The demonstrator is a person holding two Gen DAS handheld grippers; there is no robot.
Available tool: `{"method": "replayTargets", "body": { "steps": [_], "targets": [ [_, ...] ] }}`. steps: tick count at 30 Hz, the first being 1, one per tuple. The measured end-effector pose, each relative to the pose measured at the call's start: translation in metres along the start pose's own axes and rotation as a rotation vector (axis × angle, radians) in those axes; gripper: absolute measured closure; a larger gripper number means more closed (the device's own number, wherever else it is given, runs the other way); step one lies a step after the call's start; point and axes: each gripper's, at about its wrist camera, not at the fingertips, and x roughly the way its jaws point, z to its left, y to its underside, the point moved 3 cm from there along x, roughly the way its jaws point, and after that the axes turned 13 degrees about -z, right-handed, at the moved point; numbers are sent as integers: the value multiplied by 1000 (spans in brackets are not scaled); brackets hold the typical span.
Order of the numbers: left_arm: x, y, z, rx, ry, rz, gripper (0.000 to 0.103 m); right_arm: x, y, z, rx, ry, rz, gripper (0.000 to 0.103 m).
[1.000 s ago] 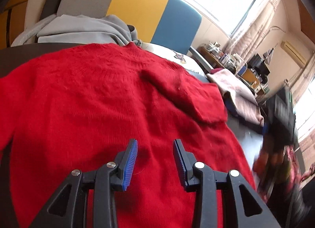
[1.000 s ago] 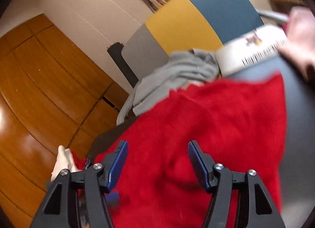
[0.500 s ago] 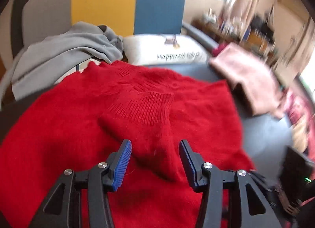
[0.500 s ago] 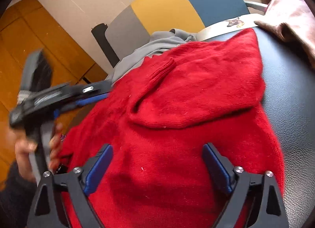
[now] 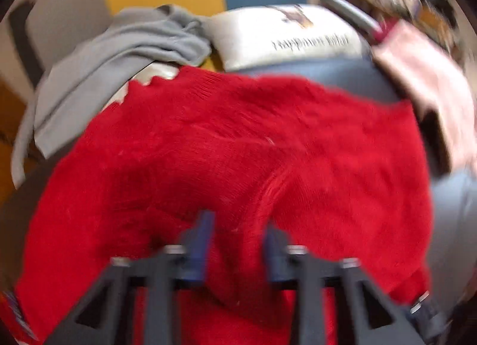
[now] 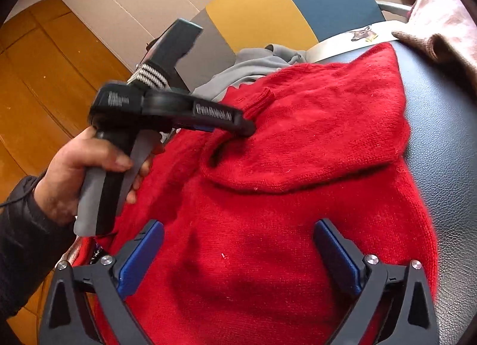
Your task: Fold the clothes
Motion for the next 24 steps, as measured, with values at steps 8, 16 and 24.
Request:
{"method": "replayTargets", "body": {
  "steps": [8, 16, 24],
  "targets": [
    [-101, -35, 89, -444, 324, -397, 97, -2, 1, 1, -4, 1, 5, 0],
    [-152, 53, 184, -611, 299, -637, 97, -4, 2, 3, -4, 2, 8, 0],
    [-76, 120, 225, -811, 293, -455, 97, -8, -1, 2, 29, -16, 8, 0]
  ]
}}
